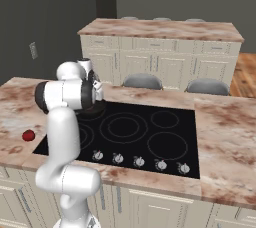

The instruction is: Place the pan on the rear left burner on the stove. Then place the tomato and the onion in the pan and turn on the rear left burner.

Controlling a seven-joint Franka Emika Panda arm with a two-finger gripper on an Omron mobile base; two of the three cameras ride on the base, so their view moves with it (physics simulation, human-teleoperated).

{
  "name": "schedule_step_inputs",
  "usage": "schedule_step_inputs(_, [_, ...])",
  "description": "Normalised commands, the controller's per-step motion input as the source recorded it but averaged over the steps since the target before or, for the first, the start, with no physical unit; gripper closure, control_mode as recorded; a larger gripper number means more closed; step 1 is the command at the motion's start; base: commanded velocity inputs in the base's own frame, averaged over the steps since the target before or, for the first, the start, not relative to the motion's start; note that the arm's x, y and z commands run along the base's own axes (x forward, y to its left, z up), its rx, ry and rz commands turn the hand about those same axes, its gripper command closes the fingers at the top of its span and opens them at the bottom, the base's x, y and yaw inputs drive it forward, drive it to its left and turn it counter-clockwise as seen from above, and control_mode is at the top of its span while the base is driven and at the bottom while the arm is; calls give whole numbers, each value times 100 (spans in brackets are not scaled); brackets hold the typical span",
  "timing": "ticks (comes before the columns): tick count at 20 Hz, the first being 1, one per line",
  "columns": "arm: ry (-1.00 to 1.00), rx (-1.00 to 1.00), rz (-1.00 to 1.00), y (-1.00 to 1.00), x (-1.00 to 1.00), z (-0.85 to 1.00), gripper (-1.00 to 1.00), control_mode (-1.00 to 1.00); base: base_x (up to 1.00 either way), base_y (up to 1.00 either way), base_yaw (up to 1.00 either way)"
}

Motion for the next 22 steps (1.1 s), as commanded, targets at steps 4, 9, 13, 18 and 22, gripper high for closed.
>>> schedule_step_inputs(4, [0, 0, 0, 0, 30, -11, 100, -100, 0, 0, 0])
schedule_step_inputs(9, [0, 0, 0, 0, 20, -15, 100, -100, 0, 0, 0])
schedule_step_inputs(13, [0, 0, 0, 0, 14, -20, -100, -100, 0, 0, 0])
schedule_step_inputs(18, [0, 0, 0, -3, 5, -5, -100, -100, 0, 0, 0])
schedule_step_inputs(22, [0, 0, 0, -7, 0, 0, -100, -100, 0, 0, 0])
